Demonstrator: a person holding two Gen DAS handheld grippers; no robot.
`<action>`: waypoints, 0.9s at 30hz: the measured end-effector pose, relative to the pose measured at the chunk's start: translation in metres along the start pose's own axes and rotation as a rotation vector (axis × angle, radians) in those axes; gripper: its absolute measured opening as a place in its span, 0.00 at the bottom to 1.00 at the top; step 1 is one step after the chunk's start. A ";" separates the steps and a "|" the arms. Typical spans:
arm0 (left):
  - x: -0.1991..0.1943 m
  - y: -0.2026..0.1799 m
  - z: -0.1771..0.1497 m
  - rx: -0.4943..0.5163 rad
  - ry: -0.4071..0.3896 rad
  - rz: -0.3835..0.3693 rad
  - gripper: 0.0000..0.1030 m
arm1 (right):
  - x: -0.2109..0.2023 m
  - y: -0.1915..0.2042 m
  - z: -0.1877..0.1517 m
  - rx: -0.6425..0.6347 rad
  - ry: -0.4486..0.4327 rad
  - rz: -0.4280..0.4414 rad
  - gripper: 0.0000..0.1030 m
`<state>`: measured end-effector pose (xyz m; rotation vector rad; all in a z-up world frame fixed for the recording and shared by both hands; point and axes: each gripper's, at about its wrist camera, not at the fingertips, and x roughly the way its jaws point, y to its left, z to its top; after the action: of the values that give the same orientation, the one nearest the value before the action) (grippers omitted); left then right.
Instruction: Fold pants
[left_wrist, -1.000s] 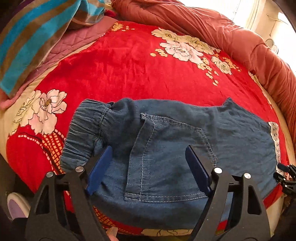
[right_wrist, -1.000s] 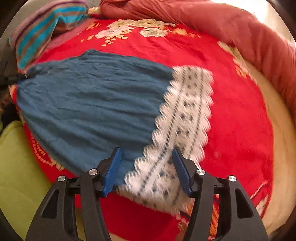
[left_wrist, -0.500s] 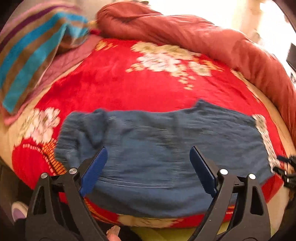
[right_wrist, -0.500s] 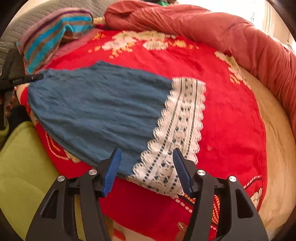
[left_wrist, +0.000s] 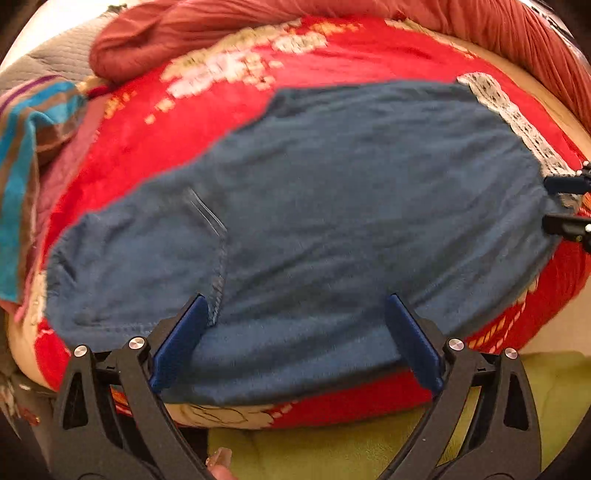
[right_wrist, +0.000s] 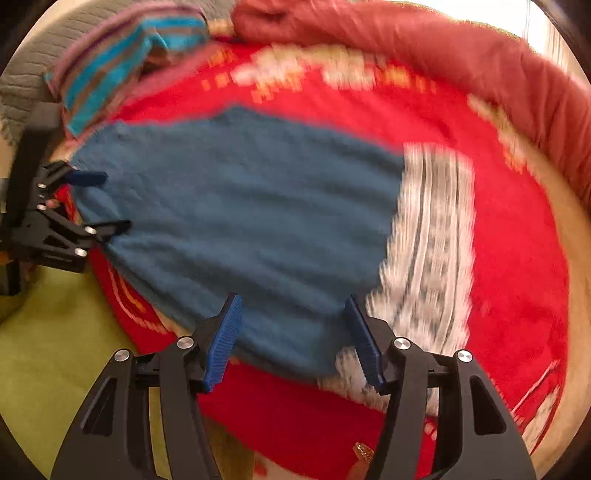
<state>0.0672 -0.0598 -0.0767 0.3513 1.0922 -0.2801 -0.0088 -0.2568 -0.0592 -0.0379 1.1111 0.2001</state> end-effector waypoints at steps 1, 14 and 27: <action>0.001 0.003 -0.001 -0.015 0.005 -0.020 0.88 | -0.002 0.001 -0.003 0.001 -0.009 0.005 0.55; -0.009 0.002 -0.007 -0.021 -0.020 0.000 0.88 | -0.025 0.007 -0.005 -0.015 -0.075 0.039 0.66; -0.054 0.002 -0.002 -0.052 -0.167 0.035 0.91 | -0.066 -0.028 0.001 0.117 -0.238 0.009 0.87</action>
<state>0.0427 -0.0544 -0.0287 0.2945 0.9263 -0.2453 -0.0309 -0.2930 -0.0019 0.0928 0.8844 0.1430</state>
